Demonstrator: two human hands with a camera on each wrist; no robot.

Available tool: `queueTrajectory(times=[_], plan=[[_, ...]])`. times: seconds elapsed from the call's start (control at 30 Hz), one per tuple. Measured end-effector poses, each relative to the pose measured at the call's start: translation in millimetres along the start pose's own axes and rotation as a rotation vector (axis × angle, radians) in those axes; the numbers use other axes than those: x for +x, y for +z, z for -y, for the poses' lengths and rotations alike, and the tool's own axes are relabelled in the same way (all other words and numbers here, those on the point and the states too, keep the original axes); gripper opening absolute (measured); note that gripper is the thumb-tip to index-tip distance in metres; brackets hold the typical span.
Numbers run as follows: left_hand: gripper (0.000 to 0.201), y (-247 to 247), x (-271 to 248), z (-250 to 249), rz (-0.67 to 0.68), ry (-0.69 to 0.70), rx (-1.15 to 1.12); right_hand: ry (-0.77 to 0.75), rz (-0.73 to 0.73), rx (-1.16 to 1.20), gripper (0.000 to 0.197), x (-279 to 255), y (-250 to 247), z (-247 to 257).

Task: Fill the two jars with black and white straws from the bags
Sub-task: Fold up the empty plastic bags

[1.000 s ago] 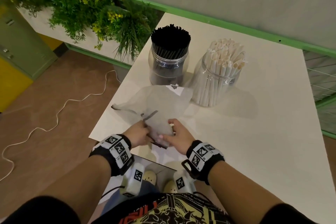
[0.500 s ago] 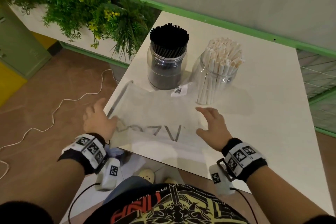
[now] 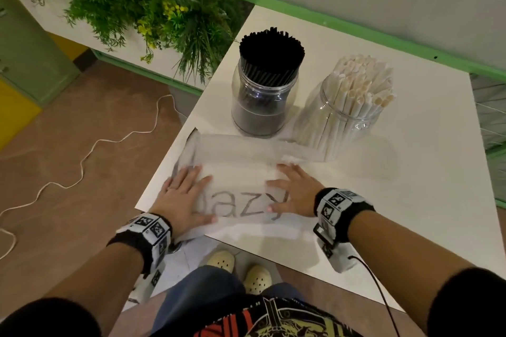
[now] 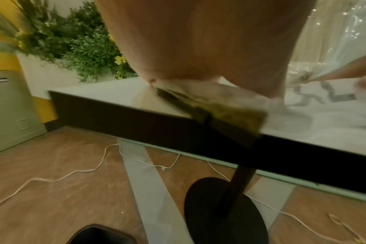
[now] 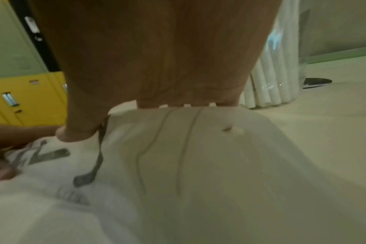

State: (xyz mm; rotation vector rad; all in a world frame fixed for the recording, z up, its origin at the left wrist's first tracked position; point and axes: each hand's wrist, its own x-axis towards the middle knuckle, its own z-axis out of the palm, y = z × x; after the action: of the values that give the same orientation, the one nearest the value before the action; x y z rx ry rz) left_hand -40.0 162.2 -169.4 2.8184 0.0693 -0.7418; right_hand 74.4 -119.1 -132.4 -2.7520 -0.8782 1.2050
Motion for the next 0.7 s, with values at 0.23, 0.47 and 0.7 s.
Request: queueTrajectory(times=[0.23, 0.47, 0.7], plan=[[0.106, -7.8, -6.1, -2.3, -0.015, -0.05, -0.027, 0.026, -0.279, -0.19, 0.114, 2.9, -8.4, 14.9], [0.103, -10.5, -12.4, -15.0, -0.008, -0.093, -0.047, 0.161, -0.064, -0.158, 0.139, 37.4, -33.3, 27.4], [0.049, -8.1, -16.2, -13.6, -0.087, -0.072, -0.102, 0.129, -0.182, -0.269, 0.054, 45.2, -46.9, 41.7]])
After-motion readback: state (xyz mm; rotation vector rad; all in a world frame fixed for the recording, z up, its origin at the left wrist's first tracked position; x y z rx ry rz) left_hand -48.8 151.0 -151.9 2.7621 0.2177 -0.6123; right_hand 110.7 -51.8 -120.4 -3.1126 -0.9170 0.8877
